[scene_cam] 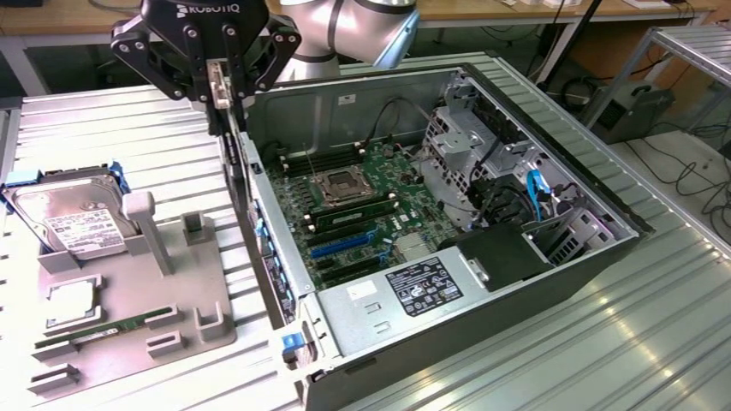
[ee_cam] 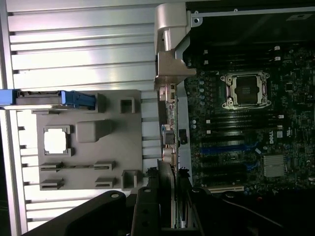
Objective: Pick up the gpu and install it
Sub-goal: 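Pick up the gpu and move the gpu toward the slot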
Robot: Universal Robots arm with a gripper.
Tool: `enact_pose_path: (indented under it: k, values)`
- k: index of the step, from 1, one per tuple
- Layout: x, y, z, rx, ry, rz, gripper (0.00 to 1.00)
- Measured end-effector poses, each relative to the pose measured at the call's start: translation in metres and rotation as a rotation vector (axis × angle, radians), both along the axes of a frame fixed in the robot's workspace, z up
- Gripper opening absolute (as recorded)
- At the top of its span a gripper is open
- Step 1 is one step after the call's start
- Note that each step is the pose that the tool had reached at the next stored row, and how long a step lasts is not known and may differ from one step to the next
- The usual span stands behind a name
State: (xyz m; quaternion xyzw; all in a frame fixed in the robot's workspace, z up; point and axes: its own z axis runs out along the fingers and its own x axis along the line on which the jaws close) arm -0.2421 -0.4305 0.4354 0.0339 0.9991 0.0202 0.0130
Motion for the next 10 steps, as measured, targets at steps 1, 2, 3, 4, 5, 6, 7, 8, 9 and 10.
enact_pose_path:
  k: [1,2,3,4,5,6,7,8,9,10]
  values:
    - [0.0006,0.0000,0.0000,0.0000,-0.0001,0.000,0.26]
    - [0.0012,0.0000,0.0000,0.0000,0.0000,0.000,0.26]
    - [0.0018,0.0000,-0.0001,0.0000,0.0000,0.000,0.26]
    - [0.0023,0.0000,-0.0002,0.0000,0.0000,0.000,0.26]
    - [0.0029,0.0000,-0.0002,0.0000,0.0000,0.000,0.26]
    - [0.0037,0.0000,-0.0003,0.0000,0.0000,0.000,0.26]
    - [0.0045,0.0000,-0.0003,0.0000,0.0000,0.000,0.26]
    - [0.0050,0.0000,-0.0004,0.0000,-0.0001,0.000,0.26]
    - [0.0057,0.0000,-0.0004,0.0000,0.0000,0.000,0.26]
    - [0.0064,0.0000,-0.0005,0.0000,0.0000,0.000,0.26]
